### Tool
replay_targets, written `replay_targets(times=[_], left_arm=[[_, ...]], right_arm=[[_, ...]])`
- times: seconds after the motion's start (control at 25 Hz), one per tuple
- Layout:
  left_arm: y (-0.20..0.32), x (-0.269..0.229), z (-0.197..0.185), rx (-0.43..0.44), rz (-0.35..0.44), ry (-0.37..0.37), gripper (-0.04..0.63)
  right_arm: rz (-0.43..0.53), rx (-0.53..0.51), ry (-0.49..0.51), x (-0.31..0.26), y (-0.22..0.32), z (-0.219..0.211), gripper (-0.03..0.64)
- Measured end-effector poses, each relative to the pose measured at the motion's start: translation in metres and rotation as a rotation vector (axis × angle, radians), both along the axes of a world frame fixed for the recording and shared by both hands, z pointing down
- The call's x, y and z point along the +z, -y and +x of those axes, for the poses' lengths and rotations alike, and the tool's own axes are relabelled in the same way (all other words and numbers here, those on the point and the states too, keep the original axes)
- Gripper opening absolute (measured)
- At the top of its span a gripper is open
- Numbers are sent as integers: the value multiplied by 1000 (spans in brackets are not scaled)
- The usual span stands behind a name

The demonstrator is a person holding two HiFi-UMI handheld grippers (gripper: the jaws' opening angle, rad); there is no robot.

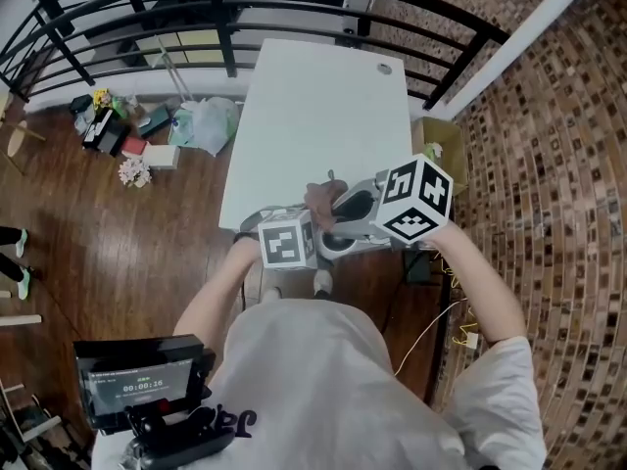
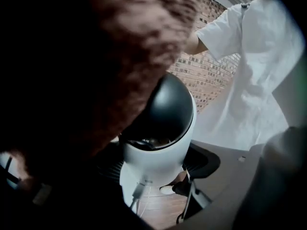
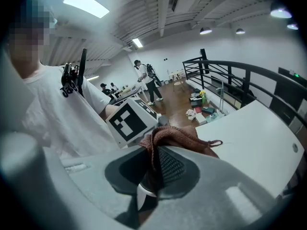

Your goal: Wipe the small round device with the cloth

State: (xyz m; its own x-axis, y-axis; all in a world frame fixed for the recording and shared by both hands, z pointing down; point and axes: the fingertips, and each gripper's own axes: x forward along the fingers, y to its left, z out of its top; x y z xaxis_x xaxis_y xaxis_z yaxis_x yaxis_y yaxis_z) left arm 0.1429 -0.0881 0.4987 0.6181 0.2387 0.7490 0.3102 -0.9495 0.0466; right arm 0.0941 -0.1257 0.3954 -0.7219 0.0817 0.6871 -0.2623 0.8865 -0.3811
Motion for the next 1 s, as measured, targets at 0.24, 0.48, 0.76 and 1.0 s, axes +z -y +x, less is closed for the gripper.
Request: replay_targets(times=[0.24, 0.48, 0.76, 1.0], left_arm=[[9, 11, 0, -101, -65, -13, 397], [12, 13, 0, -210, -211, -38, 397], [11, 17, -5, -253, -296, -63, 397], [29, 4, -3, -371, -468, -219, 397]], right_arm=[[-58, 120, 39, 4, -23, -3, 34], [29, 194, -27, 31, -49, -6, 34], [-31, 356, 85, 58, -69, -2, 34], [-90, 569, 378, 29, -57, 38, 35]])
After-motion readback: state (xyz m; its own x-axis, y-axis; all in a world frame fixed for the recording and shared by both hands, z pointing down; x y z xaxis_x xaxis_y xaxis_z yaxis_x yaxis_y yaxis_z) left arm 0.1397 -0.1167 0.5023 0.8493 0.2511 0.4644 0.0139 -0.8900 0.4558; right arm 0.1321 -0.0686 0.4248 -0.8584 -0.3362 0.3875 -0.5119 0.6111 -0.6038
